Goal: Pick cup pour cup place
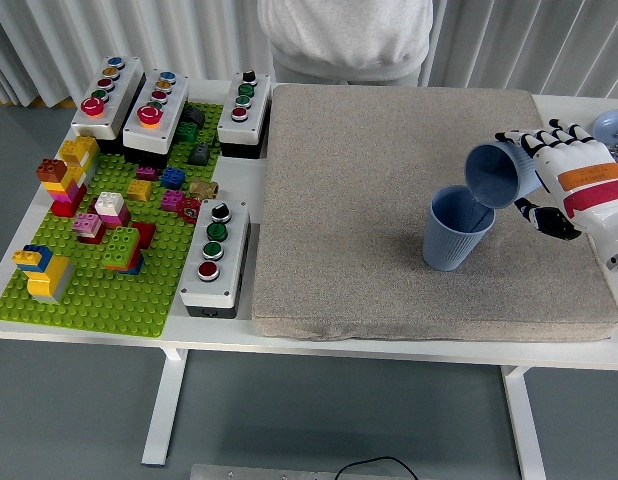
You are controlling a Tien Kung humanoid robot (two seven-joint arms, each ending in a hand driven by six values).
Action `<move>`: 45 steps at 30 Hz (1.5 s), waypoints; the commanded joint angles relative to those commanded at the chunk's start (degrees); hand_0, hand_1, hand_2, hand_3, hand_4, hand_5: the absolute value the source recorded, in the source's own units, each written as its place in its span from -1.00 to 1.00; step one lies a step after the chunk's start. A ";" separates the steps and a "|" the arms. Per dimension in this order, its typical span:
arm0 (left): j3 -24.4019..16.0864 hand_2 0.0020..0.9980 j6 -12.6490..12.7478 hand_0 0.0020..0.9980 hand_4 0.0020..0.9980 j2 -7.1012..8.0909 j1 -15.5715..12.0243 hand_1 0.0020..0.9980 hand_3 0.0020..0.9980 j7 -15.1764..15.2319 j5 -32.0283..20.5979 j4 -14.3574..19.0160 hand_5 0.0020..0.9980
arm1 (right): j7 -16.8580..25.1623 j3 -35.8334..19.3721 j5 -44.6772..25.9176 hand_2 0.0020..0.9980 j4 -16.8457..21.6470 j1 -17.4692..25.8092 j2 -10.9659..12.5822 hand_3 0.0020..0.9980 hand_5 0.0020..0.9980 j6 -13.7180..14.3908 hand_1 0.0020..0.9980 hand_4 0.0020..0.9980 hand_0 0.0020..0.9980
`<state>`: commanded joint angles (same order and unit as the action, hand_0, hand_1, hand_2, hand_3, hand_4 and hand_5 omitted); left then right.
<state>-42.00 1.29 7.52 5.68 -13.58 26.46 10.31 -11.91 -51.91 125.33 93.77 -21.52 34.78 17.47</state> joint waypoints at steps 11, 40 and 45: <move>0.09 0.64 0.01 0.47 0.01 -0.02 0.15 0.52 0.32 0.06 -0.18 0.00 0.83 | -1.52 1.17 1.15 0.42 0.04 -1.02 0.65 0.41 -1.00 0.69 0.56 0.23 0.84; -0.34 0.64 0.00 0.47 0.01 0.05 -0.22 0.52 0.32 -0.26 0.31 0.00 0.83 | -3.44 1.29 0.79 0.43 1.23 -0.84 0.66 0.40 -1.00 0.30 0.57 0.19 0.85; -0.41 0.64 0.03 0.47 0.01 0.03 -0.07 0.52 0.32 -0.27 0.40 0.00 0.83 | -4.09 1.25 0.82 0.43 2.03 -0.90 0.84 0.40 -1.00 0.43 0.57 0.19 0.85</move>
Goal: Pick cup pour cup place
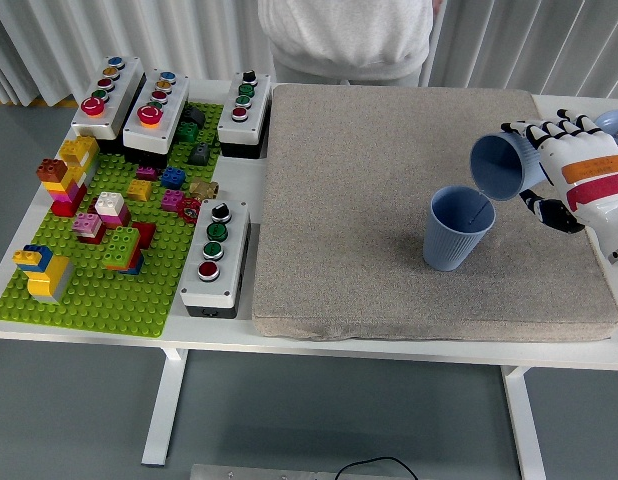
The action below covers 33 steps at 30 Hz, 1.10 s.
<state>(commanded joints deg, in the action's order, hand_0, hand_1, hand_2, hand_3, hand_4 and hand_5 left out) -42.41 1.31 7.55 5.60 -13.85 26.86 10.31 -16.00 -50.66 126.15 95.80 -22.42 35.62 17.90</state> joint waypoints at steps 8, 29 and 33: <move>-0.06 0.64 0.01 0.47 0.01 0.02 -0.09 0.52 0.33 -0.07 0.10 0.00 0.83 | -0.55 0.30 -0.19 0.43 0.48 0.06 -0.08 0.40 -1.00 0.21 0.57 0.17 0.85; -0.21 0.64 0.01 0.47 0.01 -0.03 0.01 0.52 0.32 -0.06 0.29 0.00 0.83 | 0.25 -0.06 -3.92 0.42 0.04 0.43 -0.51 0.39 -1.00 1.37 0.57 0.15 0.85; -0.15 0.64 0.00 0.47 0.01 -0.05 0.09 0.52 0.33 -0.05 0.29 0.00 0.83 | 0.80 -0.49 -7.58 0.41 -0.48 0.68 -0.98 0.39 -1.00 2.00 0.57 0.14 0.84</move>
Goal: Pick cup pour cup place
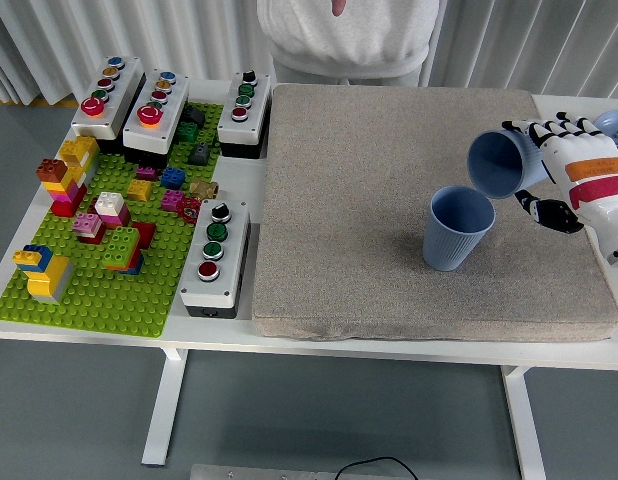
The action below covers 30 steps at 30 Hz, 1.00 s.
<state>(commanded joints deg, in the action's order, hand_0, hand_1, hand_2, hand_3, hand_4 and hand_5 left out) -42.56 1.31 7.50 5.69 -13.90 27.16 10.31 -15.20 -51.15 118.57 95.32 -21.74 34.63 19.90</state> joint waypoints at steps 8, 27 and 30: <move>-0.13 0.64 -0.03 0.47 0.01 0.01 -0.18 0.52 0.33 -0.17 0.34 0.00 0.84 | 2.15 -1.42 -11.65 0.38 -1.23 1.06 -1.61 0.38 -1.00 0.63 0.55 0.14 0.83; -0.25 0.64 -0.05 0.47 0.01 -0.10 -0.21 0.52 0.32 -0.14 0.59 0.00 0.84 | 4.26 -9.10 -46.68 0.37 -5.24 4.03 -5.35 0.38 -1.00 -2.22 0.55 0.13 0.80; -0.22 0.64 -0.05 0.47 0.01 -0.12 -0.13 0.52 0.32 -0.14 0.57 0.00 0.84 | 4.02 -10.04 -50.08 0.37 -6.02 4.22 -5.57 0.38 -1.00 -3.16 0.55 0.13 0.80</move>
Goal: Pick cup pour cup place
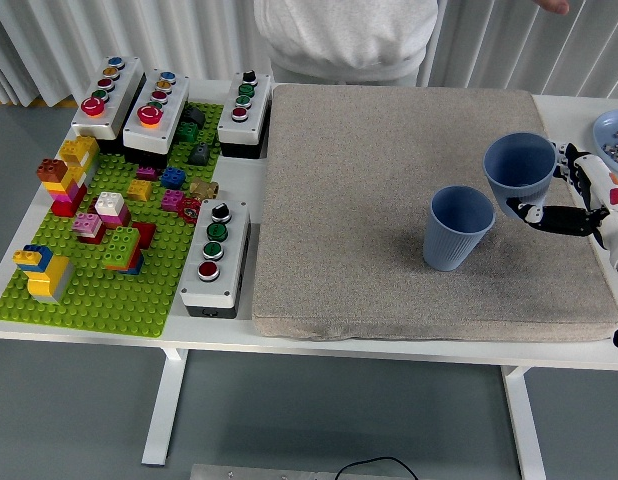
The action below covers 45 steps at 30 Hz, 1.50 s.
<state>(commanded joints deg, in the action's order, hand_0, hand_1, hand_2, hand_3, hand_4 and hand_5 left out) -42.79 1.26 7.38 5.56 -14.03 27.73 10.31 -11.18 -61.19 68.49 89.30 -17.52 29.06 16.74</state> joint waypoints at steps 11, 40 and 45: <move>-0.01 0.64 0.02 0.47 0.01 -0.12 0.08 0.52 0.32 0.09 -0.07 0.00 0.84 | -2.40 -7.44 -13.13 0.37 -4.71 1.42 -3.26 0.38 -1.00 -5.96 0.54 0.13 0.78; 0.59 0.64 -0.04 0.47 0.01 -0.32 -0.10 0.52 0.33 0.16 -0.23 0.00 0.84 | -2.67 -14.68 -27.61 0.34 -12.47 2.93 -7.42 0.36 -1.00 -12.55 0.53 0.13 0.70; 0.91 0.64 -0.12 0.47 0.01 -0.37 0.04 0.52 0.33 0.17 -0.40 0.00 0.85 | -0.46 -14.00 -21.62 0.34 -12.26 3.66 -8.01 0.37 -1.00 -11.91 0.53 0.13 0.71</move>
<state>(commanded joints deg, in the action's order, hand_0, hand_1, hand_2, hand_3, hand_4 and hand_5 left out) -41.88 1.14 7.00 5.60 -13.86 27.34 10.31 -11.63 -75.20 46.87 77.03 -13.87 21.05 4.83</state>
